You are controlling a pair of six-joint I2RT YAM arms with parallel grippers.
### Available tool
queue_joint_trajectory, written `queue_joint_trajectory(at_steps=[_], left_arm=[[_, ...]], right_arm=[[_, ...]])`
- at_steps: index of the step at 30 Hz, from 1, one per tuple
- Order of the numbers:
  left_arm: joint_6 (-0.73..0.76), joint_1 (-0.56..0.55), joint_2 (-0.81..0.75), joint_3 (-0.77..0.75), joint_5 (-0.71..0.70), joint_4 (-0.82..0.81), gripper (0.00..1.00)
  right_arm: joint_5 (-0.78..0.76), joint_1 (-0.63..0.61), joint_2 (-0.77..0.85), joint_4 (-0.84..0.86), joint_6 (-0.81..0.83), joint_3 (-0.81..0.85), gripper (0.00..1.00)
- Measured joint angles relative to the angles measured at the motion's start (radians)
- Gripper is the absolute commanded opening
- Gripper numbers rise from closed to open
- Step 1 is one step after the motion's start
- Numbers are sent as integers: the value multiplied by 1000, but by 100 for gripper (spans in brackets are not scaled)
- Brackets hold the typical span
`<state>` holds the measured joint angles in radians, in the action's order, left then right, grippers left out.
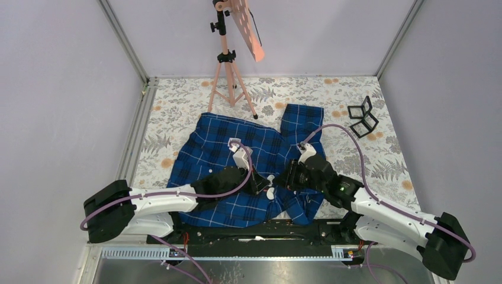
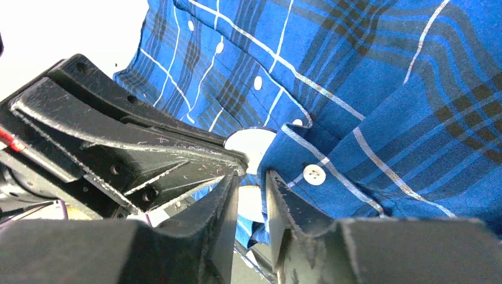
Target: Pin the brooch onto the clothing
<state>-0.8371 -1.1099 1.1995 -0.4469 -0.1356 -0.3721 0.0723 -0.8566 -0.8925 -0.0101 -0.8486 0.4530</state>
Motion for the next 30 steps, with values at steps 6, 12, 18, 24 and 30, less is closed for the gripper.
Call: queue_joint_trajectory(at_steps=[6,12,18,24,30], left_arm=[[-22,16,0,0,22,-42,0],[-33,25,0,0,37,-69,0],[-36,31,2,0,52,-72,0],[-29,48,2,0,82,-84,0],[19,116,2,12,228,-112,0]], right_arm=[[-2,0,77,-52,26,0,49],[-5,0,122,-113,56,0,51],[-8,0,122,-120,68,0,49],[-21,0,117,-135,95,-1,70],[28,110,188,-184,208,0,73]])
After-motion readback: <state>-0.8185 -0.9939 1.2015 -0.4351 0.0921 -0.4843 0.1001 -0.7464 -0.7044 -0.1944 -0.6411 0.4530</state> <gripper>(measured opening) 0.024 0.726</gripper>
